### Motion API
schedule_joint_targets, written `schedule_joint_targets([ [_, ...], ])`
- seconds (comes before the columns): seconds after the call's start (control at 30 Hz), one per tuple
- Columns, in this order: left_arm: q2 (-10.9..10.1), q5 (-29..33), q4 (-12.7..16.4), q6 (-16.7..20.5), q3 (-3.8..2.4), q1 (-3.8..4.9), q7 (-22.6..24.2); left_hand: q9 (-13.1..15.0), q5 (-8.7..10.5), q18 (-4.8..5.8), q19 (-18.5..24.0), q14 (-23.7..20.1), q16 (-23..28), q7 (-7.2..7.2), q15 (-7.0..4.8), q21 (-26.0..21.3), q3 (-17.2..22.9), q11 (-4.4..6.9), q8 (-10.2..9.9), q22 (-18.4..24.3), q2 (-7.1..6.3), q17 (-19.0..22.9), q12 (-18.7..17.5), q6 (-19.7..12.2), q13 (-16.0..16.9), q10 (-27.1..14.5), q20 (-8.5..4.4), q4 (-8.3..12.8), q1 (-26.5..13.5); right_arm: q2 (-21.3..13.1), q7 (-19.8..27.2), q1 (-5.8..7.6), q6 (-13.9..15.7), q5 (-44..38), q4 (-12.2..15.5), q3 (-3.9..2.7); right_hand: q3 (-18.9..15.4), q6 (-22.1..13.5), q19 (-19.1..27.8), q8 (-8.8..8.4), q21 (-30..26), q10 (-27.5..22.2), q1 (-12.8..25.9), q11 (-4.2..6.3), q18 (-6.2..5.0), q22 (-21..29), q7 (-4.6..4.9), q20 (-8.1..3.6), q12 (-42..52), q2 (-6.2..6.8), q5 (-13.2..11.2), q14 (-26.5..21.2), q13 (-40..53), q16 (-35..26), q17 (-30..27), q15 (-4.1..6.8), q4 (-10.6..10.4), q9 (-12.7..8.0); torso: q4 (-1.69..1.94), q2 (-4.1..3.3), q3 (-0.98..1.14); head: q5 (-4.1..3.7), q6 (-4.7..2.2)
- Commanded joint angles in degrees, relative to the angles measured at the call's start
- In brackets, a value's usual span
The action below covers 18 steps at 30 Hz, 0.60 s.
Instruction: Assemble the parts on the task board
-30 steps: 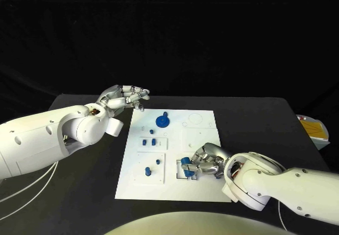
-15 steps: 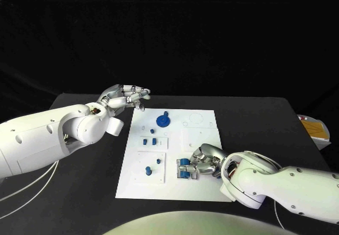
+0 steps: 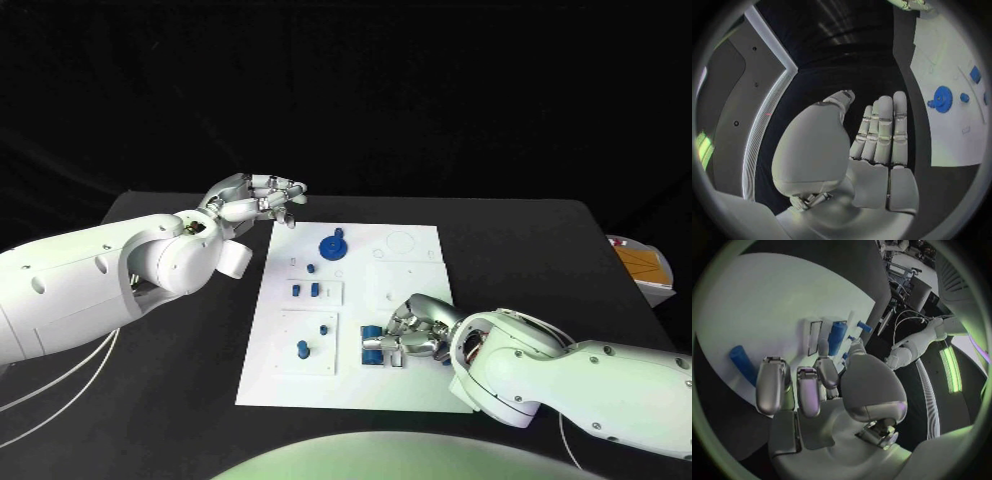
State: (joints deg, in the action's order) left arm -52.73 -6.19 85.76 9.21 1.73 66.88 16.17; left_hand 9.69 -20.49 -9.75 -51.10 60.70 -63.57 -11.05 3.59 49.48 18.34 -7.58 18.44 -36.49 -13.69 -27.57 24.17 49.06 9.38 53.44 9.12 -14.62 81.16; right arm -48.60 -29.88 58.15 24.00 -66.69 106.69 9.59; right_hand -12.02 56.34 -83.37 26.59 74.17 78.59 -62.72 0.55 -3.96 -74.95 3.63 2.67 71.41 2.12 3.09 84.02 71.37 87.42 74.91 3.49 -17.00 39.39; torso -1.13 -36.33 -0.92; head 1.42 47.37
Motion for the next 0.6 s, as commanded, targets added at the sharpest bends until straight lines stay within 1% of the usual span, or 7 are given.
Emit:
schedule_joint_targets([
  [0.03,0.02,0.33,0.18,-0.92,-0.04,0.03,0.2,0.08,-0.26,-0.74,-0.31,-0.44,-0.24,-0.08,-0.06,-0.36,-0.21,0.02,0.25,0.09,0.34,0.02,0.37,-0.36,0.09,-0.21,0.08,0.01,0.07,-0.1,-0.27,-0.08,0.26,-2.53,0.12,0.01,-0.46,-0.37,0.04,0.23,-0.31,0.12,0.81,-0.13,0.47,-7.44,0.08,-0.33,-0.32,0.31,-0.25,4.22,-0.04,-0.1,5.56,0.5,0.07,0.1,-0.02,0.0,0.0,0.02,0.04],
  [0.17,-0.01,0.33,0.19,-0.9,-0.04,0.03,0.21,0.08,-0.26,-0.74,-0.31,-0.44,-0.24,-0.08,-0.06,-0.36,-0.21,0.02,0.25,0.09,0.34,0.02,0.37,-0.36,0.09,-0.21,0.08,0.01,0.07,-0.69,0.46,-0.09,1.34,-3.2,0.44,0.01,-0.38,-0.39,0.0,0.28,-0.25,0.11,0.74,-0.13,0.48,-7.49,0.07,-0.33,-0.35,-0.02,-0.13,4.25,-0.03,-0.06,5.71,0.5,0.14,0.13,0.02,0.01,0.01,-0.02,0.08],
  [0.23,-0.03,0.33,0.19,-0.88,-0.04,0.03,0.21,0.08,-0.26,-0.74,-0.31,-0.44,-0.24,-0.08,-0.06,-0.36,-0.21,0.02,0.25,0.09,0.34,0.02,0.37,-0.36,0.09,-0.21,0.08,0.01,0.07,-1.28,1.63,-0.09,2.62,-3.13,0.82,0.01,-0.1,-0.43,-0.14,0.43,-0.04,0.24,-0.63,-0.12,0.54,-7.64,0.06,-0.32,-0.27,-1.09,0.62,4.3,0.17,0.0,5.93,0.5,0.31,0.19,0.0,0.01,0.03,-0.12,0.03],
  [0.33,-0.07,0.33,0.18,-0.83,-0.04,0.03,0.23,0.06,-0.27,-0.74,-0.34,-0.47,-0.25,-0.13,-0.05,-0.41,-0.23,0.0,0.24,0.13,0.41,0.03,0.43,-0.46,0.1,-0.28,0.09,0.01,0.21,-2.48,3.72,-0.05,4.32,-2.5,1.57,0.0,-0.33,-0.73,-0.32,0.55,0.13,0.43,-5.12,-0.09,0.59,-7.87,0.02,-0.37,-0.21,-2.49,5.03,4.45,0.54,0.22,6.7,0.52,0.63,0.19,-0.07,0.01,0.03,-0.11,0.01],
  [0.43,-0.12,0.33,0.16,-0.78,-0.04,0.03,0.26,0.06,-0.27,-0.74,-0.34,-0.47,-0.25,-0.13,-0.05,-0.41,-0.23,0.0,0.24,0.13,0.41,0.03,0.43,-0.46,0.1,-0.28,0.09,0.01,0.21,-4.29,6.02,0.26,5.77,-1.17,2.56,-0.03,-0.59,-0.86,-0.34,0.47,0.06,0.53,-8.41,-0.05,0.59,-7.95,0.01,-0.4,-0.17,-3.08,7.14,4.49,0.8,0.29,6.98,0.55,0.81,0.03,-0.07,0.06,0.03,-0.2,0.06],
  [0.53,-0.14,0.34,0.14,-0.72,-0.03,0.03,0.34,0.06,-0.27,-0.74,-0.34,-0.47,-0.25,-0.13,-0.05,-0.41,-0.23,0.0,0.24,0.13,0.41,0.03,0.43,-0.46,0.1,-0.28,0.09,0.01,0.21,-6.47,7.84,0.87,6.81,0.49,3.52,-0.04,-0.7,-1.33,-0.36,-0.07,-0.01,0.03,-11.82,-0.15,0.6,-8.03,0.17,-0.38,-1.09,-3.49,8.05,4.57,0.17,0.43,7.47,0.5,1.09,-0.39,-0.08,0.08,0.02,-0.31,0.15],
  [0.6,-0.1,0.36,0.13,-0.61,-0.03,0.03,0.56,0.06,-0.27,-0.74,-0.34,-0.47,-0.25,-0.13,-0.05,-0.41,-0.23,0.0,0.24,0.13,0.41,0.03,0.43,-0.46,0.1,-0.28,0.09,0.01,0.21,-8.59,8.95,1.27,7.2,1.2,4.19,-0.05,-0.78,-1.79,-0.28,-0.72,-0.26,-0.25,-13.74,-0.34,0.57,-8.0,0.41,-0.28,-1.57,-3.61,7.74,4.58,-0.13,0.45,7.56,0.35,1.23,-0.83,-0.07,0.06,0.04,-0.38,0.31],
])
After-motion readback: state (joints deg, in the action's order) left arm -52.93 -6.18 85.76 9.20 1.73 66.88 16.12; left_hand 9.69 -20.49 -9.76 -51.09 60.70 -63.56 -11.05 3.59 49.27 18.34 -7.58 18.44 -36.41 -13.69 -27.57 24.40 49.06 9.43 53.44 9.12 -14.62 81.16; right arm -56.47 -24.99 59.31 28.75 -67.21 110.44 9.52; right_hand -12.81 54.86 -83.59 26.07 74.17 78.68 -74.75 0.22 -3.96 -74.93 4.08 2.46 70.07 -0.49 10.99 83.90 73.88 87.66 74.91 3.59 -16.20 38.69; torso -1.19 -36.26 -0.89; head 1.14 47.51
